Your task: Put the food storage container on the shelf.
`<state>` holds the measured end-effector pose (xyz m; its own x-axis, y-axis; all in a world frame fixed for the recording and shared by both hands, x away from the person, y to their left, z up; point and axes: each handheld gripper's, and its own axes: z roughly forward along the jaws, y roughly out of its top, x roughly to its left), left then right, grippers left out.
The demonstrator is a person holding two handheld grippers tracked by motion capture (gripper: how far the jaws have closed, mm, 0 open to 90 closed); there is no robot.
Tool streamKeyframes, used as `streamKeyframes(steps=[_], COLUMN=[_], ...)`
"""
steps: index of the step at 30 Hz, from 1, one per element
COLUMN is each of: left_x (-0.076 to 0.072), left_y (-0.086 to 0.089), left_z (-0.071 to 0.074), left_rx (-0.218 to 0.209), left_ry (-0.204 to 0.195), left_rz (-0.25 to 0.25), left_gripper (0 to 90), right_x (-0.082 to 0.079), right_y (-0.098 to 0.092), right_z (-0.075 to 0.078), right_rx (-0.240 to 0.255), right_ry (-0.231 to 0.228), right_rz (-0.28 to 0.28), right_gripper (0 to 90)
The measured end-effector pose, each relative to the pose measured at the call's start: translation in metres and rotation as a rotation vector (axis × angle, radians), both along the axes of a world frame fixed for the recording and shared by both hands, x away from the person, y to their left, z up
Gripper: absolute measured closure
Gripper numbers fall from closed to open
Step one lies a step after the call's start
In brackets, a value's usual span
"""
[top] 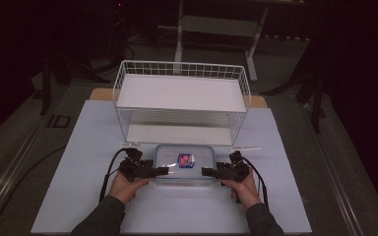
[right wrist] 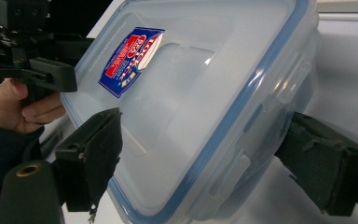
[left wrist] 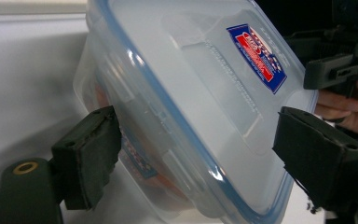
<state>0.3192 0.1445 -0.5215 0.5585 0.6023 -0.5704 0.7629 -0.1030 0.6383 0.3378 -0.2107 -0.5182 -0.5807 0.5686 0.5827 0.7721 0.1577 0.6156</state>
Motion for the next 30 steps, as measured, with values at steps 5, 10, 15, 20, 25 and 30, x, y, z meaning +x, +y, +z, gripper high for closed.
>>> streamKeyframes(steps=[5, 10, 15, 20, 25, 30], left_x=[-0.002, -0.007, -0.013, -0.018, -0.025, -0.031], left_y=[-0.001, -0.002, 0.005, 0.012, 0.018, 0.016], left_z=[0.004, 0.008, 0.014, 0.016, 0.019, 0.023], left_rx=[0.021, 0.045, 0.022, -0.018, -0.038, -0.008], left_ry=[0.010, 0.005, -0.013, -0.008, -0.012, -0.039], left_rz=[0.004, 0.000, 0.027, 0.029, 0.014, 0.011], left_gripper=[16.9, 19.4, 30.1, 40.8, 48.3, 50.7], right_x=[-0.001, -0.006, -0.009, -0.017, -0.023, -0.027], right_y=[-0.002, -0.005, -0.012, -0.016, -0.021, -0.022], right_z=[0.000, 0.001, 0.005, 0.008, 0.012, 0.015], right_rx=[0.002, 0.027, 0.056, 0.067, 0.072, 0.071], right_ry=[0.002, 0.007, -0.005, -0.023, -0.032, -0.039], right_rz=[0.005, -0.013, -0.030, -0.024, -0.007, 0.006], right_gripper=[17.0, 22.8, 33.2, 40.1, 46.8, 49.3])
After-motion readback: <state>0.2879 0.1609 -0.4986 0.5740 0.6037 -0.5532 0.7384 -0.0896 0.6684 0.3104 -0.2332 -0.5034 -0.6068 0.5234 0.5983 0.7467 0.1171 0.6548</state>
